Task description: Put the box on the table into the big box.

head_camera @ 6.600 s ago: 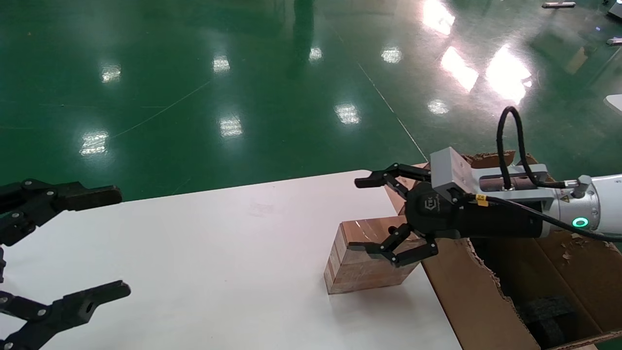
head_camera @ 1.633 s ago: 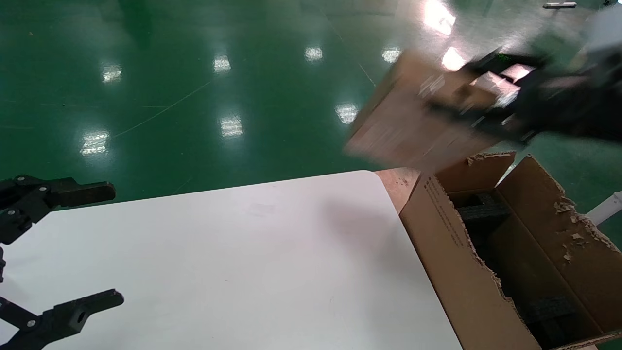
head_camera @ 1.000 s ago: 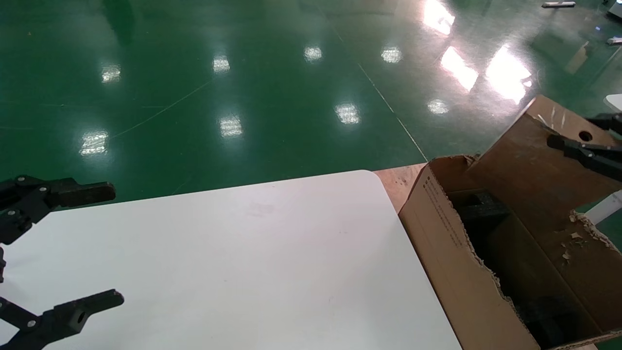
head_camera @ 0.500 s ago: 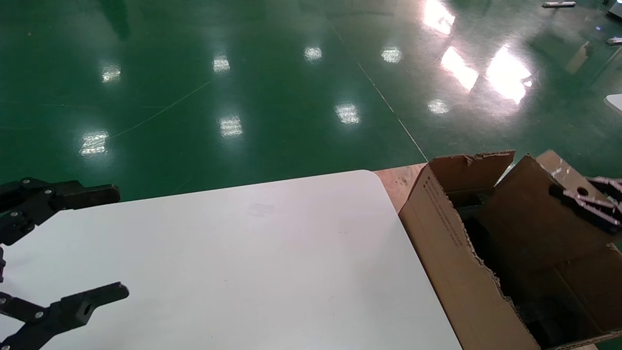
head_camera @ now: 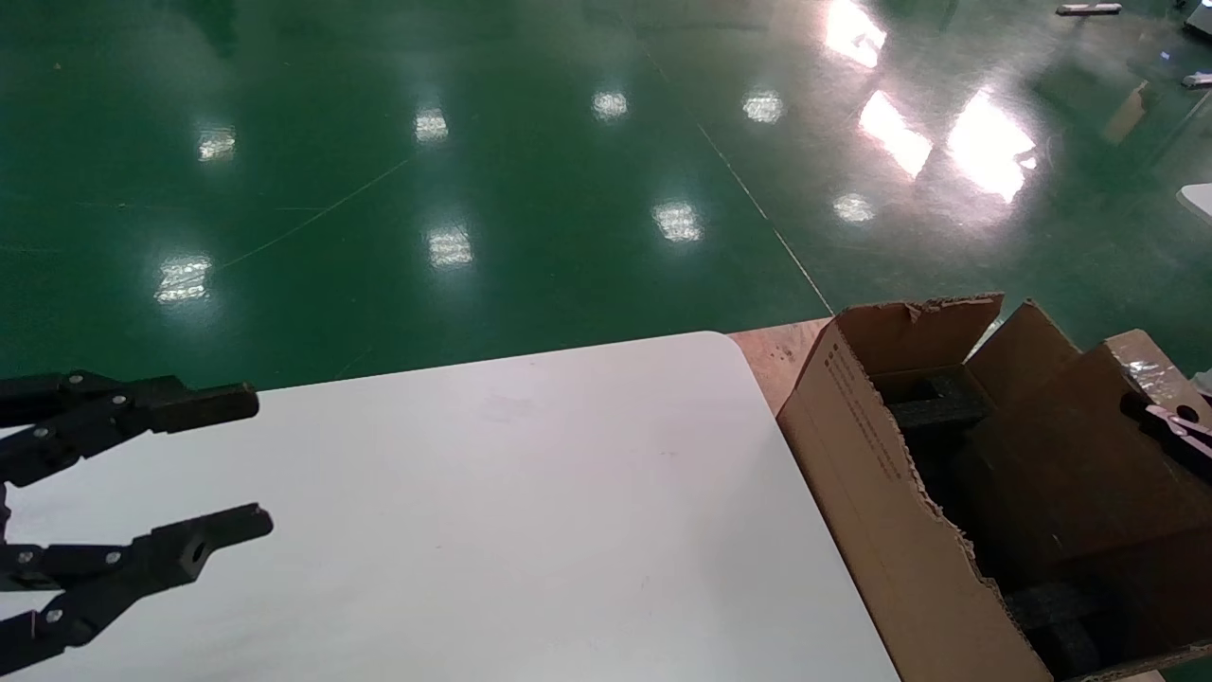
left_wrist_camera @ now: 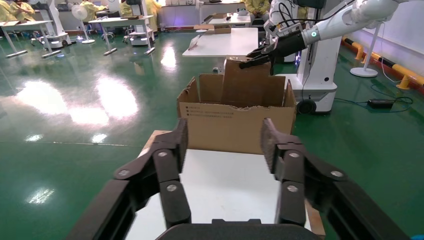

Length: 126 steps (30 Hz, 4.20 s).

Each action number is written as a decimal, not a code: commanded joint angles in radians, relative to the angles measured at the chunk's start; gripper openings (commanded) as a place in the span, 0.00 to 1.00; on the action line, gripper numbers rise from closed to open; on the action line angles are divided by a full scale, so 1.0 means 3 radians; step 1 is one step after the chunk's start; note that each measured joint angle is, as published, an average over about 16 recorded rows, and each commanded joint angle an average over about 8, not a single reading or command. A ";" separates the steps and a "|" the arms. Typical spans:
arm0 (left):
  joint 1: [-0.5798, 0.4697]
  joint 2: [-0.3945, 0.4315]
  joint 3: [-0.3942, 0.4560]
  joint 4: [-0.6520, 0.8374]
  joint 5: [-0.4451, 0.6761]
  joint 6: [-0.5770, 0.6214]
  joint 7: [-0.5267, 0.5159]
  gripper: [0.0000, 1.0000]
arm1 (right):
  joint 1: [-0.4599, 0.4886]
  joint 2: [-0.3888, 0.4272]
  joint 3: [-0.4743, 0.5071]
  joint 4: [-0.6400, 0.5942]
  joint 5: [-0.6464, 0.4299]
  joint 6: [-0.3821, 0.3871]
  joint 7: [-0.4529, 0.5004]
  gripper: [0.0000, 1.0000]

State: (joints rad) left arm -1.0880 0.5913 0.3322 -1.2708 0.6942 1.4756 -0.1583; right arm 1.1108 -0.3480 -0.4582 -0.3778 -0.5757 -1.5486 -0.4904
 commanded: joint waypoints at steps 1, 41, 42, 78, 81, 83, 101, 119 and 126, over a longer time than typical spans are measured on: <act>0.0000 0.0000 0.0000 0.0000 0.0000 0.0000 0.0000 0.00 | -0.0012 -0.0009 0.0011 -0.0066 0.0008 0.0009 -0.0027 0.00; -0.0001 -0.0001 0.0003 0.0000 -0.0002 -0.0001 0.0001 0.00 | 0.0335 -0.0332 -0.0245 -0.0513 -0.0167 0.0405 -0.0150 0.00; -0.0001 -0.0001 0.0003 0.0000 -0.0002 -0.0001 0.0002 0.00 | 0.0337 -0.0336 -0.0248 -0.0507 -0.0168 0.0422 -0.0149 0.00; -0.0001 -0.0002 0.0005 0.0001 -0.0004 -0.0003 0.0003 1.00 | 0.0281 -0.0392 -0.0262 -0.0326 -0.0191 0.0791 0.0012 1.00; -0.0001 -0.0002 0.0005 0.0001 -0.0004 -0.0003 0.0003 1.00 | 0.0281 -0.0392 -0.0262 -0.0329 -0.0192 0.0796 0.0005 1.00; 0.0000 -0.0002 0.0005 0.0001 -0.0004 -0.0003 0.0003 1.00 | 0.0280 -0.0391 -0.0262 -0.0332 -0.0194 0.0798 0.0001 1.00; -0.0001 -0.0002 0.0005 0.0001 -0.0004 -0.0003 0.0003 1.00 | 0.0300 -0.0389 -0.0255 -0.0291 -0.0180 0.0729 -0.0046 1.00; -0.0001 -0.0002 0.0006 0.0002 -0.0005 -0.0003 0.0004 1.00 | 0.0992 -0.0546 -0.0412 0.0438 -0.0242 0.0341 -0.0414 1.00; -0.0001 -0.0003 0.0006 0.0003 -0.0006 -0.0004 0.0004 1.00 | 0.1168 -0.0584 -0.0508 0.0643 -0.0322 0.0396 -0.0534 1.00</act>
State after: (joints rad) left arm -1.0882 0.5905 0.3340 -1.2700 0.6926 1.4745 -0.1571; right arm 1.4455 -0.5204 -0.6024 -0.2015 -0.6663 -1.4346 -0.6409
